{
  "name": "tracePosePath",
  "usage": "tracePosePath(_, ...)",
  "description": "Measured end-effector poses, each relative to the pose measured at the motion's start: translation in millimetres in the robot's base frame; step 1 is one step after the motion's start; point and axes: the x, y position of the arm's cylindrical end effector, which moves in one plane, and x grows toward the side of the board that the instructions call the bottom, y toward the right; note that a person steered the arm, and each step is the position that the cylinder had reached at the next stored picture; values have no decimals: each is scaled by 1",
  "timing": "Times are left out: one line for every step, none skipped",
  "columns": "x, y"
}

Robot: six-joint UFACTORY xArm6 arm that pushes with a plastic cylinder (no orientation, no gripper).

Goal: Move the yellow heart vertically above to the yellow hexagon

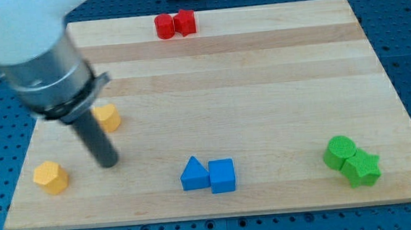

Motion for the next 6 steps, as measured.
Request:
tracePosePath(-47, 56)
tracePosePath(-89, 64)
tracePosePath(-93, 28)
tracePosePath(-69, -22)
tracePosePath(-39, -64)
tracePosePath(-34, -74)
